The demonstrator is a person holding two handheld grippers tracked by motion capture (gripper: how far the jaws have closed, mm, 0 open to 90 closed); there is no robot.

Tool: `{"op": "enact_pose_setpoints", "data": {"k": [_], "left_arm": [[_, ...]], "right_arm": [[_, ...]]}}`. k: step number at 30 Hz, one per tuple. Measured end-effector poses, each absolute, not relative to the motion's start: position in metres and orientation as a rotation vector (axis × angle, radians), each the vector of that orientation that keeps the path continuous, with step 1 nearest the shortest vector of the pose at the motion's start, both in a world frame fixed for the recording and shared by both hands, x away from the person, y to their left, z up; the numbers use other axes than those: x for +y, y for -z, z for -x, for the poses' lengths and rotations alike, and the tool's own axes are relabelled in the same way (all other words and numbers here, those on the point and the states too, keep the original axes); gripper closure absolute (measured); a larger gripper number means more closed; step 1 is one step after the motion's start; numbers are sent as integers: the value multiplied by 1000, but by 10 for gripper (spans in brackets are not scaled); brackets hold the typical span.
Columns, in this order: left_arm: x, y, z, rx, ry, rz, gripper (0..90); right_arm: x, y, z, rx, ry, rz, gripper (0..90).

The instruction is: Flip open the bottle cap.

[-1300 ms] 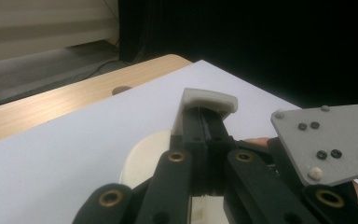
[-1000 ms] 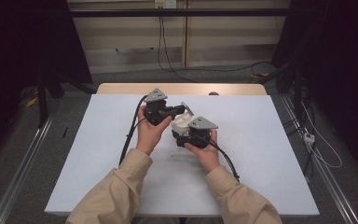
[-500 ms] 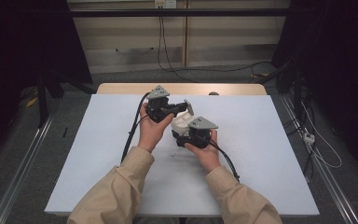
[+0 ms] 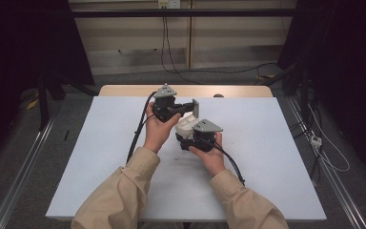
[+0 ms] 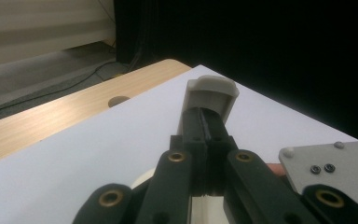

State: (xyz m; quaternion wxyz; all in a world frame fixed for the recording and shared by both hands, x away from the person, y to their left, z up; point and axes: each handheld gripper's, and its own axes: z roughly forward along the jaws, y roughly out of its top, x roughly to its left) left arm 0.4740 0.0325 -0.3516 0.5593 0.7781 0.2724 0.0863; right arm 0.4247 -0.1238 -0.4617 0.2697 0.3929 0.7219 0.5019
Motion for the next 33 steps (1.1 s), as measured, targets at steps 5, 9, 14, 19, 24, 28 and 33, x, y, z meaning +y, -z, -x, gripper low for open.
{"op": "enact_pose_setpoints", "data": {"k": [5,9,14,19,24,28,33], "left_arm": [[30,353,-476,643,-197,-1841,900],[28,353,-478,642,-194,-1843,900],[26,353,-479,643,-192,-1844,900],[25,354,-480,640,-190,-1843,900],[23,355,-481,639,-188,-1844,900],[20,356,-482,637,-190,-1851,900],[19,357,-483,636,-185,-1849,900]], "right_arm": [[-124,462,-425,1946,-1352,-1058,186],[-124,462,-425,1947,-1353,-1058,186],[-124,462,-425,1948,-1352,-1057,186],[-124,462,-425,1948,-1352,-1056,186],[-124,462,-425,1949,-1352,-1057,186],[-124,462,-425,1949,-1352,-1055,186],[-124,462,-425,1949,-1353,-1055,186]]}}
